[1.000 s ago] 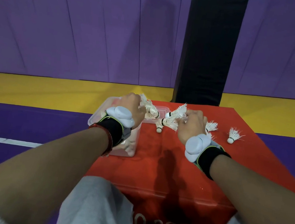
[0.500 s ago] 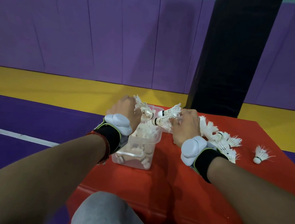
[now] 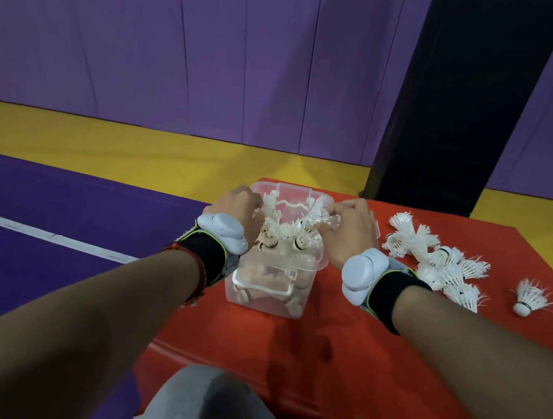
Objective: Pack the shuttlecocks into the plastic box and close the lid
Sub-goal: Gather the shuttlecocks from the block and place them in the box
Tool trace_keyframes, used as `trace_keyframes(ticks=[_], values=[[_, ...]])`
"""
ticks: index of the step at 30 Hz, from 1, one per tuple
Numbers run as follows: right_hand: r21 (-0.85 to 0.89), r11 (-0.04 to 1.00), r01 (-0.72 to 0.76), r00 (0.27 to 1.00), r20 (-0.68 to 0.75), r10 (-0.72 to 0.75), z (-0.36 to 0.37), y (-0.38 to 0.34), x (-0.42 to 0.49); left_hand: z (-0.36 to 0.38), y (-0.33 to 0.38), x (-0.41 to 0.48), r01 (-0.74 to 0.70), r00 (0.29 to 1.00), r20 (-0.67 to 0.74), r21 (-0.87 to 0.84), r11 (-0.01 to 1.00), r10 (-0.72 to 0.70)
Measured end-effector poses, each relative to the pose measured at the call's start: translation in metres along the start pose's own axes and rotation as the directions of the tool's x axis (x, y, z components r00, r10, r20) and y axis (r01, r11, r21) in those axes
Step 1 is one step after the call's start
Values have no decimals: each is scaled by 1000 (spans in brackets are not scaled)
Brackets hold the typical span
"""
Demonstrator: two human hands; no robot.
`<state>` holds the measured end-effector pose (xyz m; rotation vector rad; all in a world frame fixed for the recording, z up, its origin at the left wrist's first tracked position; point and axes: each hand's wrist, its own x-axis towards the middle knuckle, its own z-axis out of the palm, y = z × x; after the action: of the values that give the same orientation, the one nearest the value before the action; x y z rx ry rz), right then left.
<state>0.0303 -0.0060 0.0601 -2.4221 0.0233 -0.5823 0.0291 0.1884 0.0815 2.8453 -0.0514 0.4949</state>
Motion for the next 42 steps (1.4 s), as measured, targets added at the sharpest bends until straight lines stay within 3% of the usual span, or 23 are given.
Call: trace_keyframes(ticks=[6,18,25,33,39,42], values=[[6,1000,0,998,61,0,8,-5,-2,5,-9,-5,-47,998,47,-51,998,49],[-26,999,21,1000,10,-20,-10,-13,-15,-4,-8,-16,-26,999,18,-37,999,26],[-75,997,26,991,130,-16,-16,-6,-15,0,-8,-17,27,995,94,-23,999,-25],[-154,988,12,931,363,45,6,-5,5,11,-14,6,41,976,212,45,998,-50],[-391,910,137,925,379,24,23,-7,23,31,-19,32,1,953,300,155,988,-48],[-423,885,193,893,450,20,33,-6,36,38,-15,44,-58,949,316,205,977,-10]])
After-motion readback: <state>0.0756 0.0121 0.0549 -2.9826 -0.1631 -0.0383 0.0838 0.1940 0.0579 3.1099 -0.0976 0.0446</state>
